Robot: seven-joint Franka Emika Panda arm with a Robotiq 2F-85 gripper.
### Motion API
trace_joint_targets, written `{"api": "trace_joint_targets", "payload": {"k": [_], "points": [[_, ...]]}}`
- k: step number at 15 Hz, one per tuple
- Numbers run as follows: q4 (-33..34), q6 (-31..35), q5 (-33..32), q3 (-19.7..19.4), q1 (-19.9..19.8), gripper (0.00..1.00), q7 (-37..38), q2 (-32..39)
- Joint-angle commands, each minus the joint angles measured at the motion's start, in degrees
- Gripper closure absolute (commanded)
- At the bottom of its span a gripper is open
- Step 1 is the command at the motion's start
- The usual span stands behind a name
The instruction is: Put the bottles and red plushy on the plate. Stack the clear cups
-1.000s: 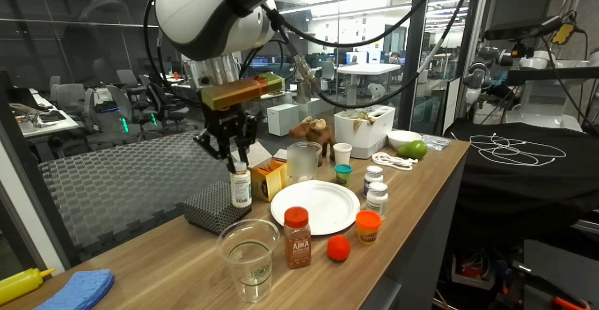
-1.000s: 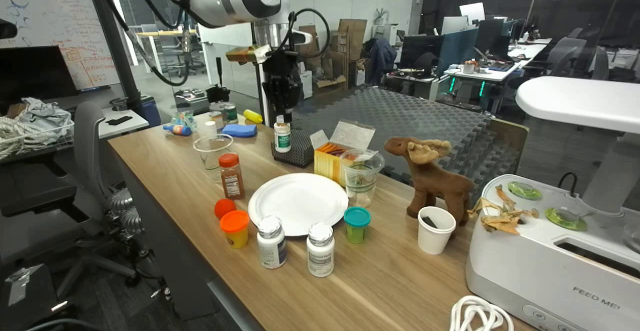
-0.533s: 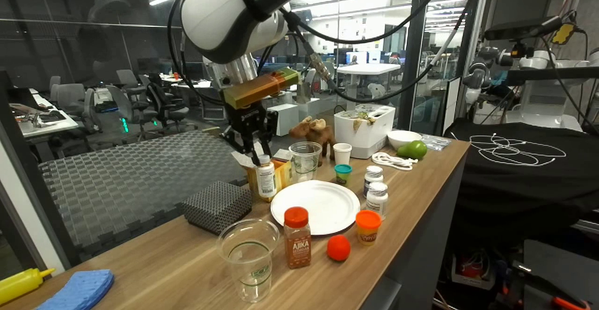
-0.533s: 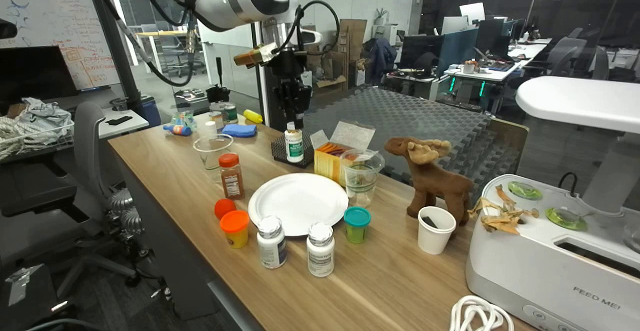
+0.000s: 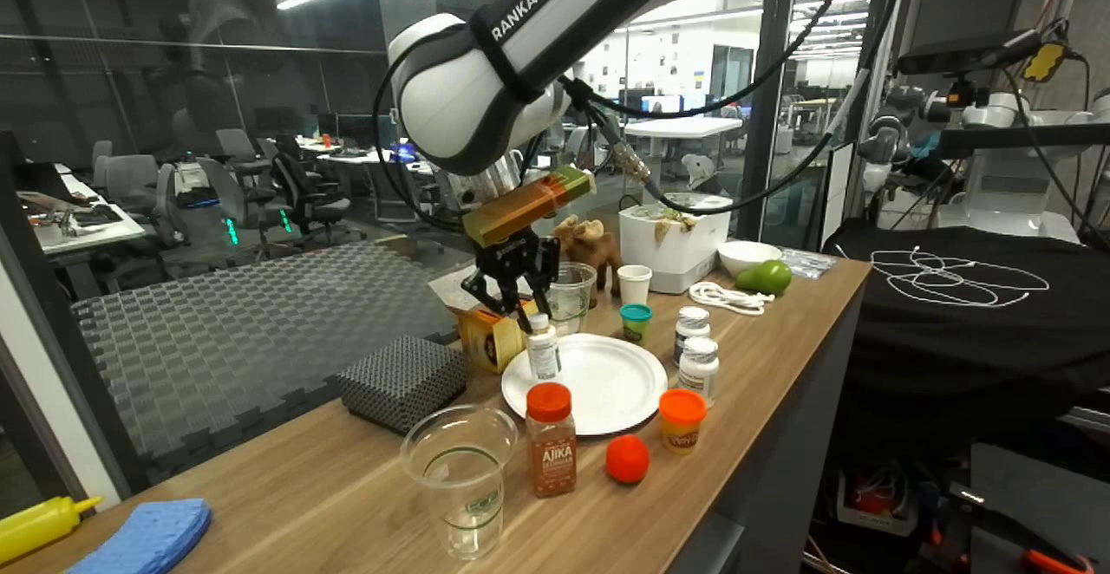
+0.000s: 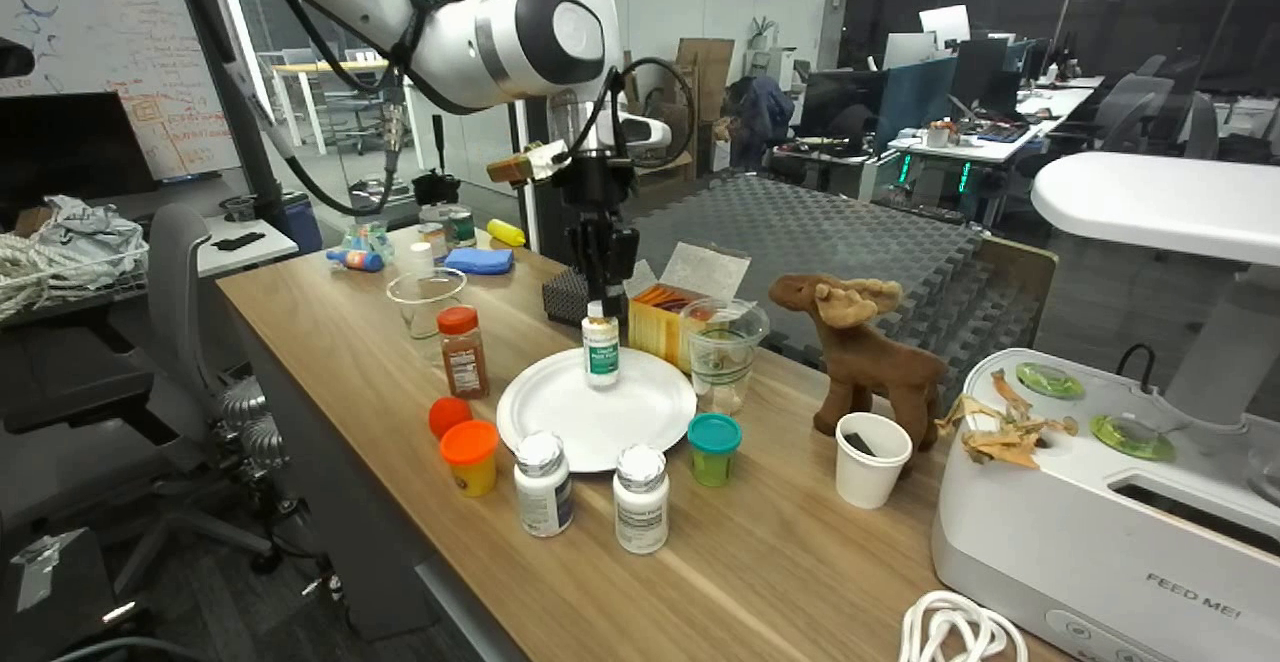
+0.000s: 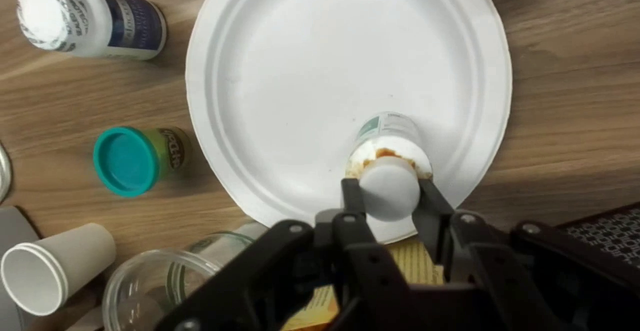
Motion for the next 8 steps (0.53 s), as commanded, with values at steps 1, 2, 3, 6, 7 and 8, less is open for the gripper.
{"api": "trace_joint_targets", "payload": {"k": [1, 2, 3, 6, 7, 8], "points": [[-3.9, 3.6, -0.2, -0.4, -1.0, 0.85, 2.7, -2.3], [-4.4, 4.4, -0.1, -0.4, -1.4, 0.85, 3.1, -2.4], [-5.1, 5.2, 0.3, -0.3, -1.7, 0.44, 3.4, -2.6], [-7.2, 7.5, 1.1, -0.3, -2.6, 0.28, 4.1, -4.1], [-8.0, 8.1, 1.3, -0.3, -2.8, 0.21, 4.5, -4.9], [-8.8, 8.7, 1.2, -0.5, -2.9, 0.14, 4.9, -5.6]]}}
